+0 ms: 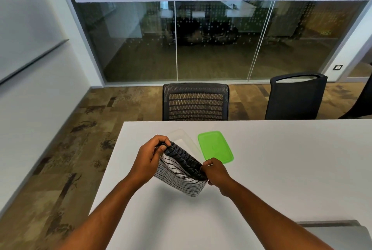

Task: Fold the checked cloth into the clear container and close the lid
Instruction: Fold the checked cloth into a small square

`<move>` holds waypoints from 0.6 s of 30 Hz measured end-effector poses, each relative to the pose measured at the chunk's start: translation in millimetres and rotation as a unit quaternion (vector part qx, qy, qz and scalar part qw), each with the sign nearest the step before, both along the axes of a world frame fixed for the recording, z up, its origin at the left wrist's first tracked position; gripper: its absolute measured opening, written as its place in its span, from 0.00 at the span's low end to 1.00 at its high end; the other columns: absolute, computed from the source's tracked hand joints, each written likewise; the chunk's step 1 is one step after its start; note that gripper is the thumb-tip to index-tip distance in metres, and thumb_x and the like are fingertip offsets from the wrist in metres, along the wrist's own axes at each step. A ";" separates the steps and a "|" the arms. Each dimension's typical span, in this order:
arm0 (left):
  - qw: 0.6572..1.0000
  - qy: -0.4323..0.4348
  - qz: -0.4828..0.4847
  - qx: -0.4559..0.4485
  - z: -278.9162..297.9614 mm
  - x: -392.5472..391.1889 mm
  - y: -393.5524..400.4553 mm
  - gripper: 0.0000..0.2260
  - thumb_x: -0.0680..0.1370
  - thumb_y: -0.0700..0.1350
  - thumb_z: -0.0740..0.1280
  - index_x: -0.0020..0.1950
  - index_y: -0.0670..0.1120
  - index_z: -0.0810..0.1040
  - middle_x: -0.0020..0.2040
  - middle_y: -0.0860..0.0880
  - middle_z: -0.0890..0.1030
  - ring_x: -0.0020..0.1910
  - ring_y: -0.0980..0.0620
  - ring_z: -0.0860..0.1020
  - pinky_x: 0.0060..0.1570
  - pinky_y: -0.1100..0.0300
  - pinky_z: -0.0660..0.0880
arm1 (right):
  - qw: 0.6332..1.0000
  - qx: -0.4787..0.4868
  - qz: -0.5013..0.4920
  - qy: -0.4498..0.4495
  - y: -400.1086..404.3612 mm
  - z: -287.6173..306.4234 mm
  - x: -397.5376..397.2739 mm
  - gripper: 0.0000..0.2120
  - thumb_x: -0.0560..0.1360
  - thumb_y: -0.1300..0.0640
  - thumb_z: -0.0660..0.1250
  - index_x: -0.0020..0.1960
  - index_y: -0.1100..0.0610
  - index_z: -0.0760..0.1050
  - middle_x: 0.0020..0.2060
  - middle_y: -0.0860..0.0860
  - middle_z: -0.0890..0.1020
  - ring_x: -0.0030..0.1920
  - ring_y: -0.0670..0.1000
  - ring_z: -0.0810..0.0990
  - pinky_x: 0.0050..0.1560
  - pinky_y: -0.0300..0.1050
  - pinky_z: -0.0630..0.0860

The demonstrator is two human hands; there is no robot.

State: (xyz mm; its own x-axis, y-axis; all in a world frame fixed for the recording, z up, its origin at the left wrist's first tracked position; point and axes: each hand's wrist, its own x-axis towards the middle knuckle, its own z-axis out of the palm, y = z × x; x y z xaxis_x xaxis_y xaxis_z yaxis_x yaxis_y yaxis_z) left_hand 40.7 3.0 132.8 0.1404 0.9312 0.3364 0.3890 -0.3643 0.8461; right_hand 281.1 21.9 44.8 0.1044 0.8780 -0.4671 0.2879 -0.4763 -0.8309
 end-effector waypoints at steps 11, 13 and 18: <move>0.999 0.050 0.002 -0.006 -17.6 -8.8 6.2 0.11 0.83 0.38 0.62 0.58 0.53 0.77 0.50 0.54 0.83 0.52 0.52 0.81 0.49 0.61 0.78 | 0.992 0.078 0.027 -0.096 8.5 23.7 9.3 0.10 0.68 0.68 0.71 0.39 0.54 0.81 0.29 0.53 0.82 0.26 0.53 0.82 0.37 0.61 0.84; 0.998 0.024 0.052 -0.028 -26.2 -16.5 6.0 0.15 0.83 0.39 0.62 0.64 0.55 0.75 0.49 0.54 0.84 0.52 0.56 0.82 0.50 0.66 0.78 | 0.988 0.091 0.015 -0.124 13.9 33.2 17.8 0.09 0.67 0.65 0.70 0.39 0.51 0.81 0.30 0.52 0.84 0.28 0.53 0.84 0.35 0.55 0.85; 0.994 0.042 0.095 -0.041 -45.4 -23.4 2.6 0.14 0.81 0.37 0.64 0.55 0.57 0.78 0.51 0.67 0.81 0.52 0.61 0.81 0.49 0.73 0.75 | 0.992 0.103 -0.028 -0.066 14.9 50.3 28.9 0.08 0.73 0.68 0.65 0.44 0.60 0.82 0.32 0.55 0.83 0.26 0.50 0.81 0.26 0.44 0.78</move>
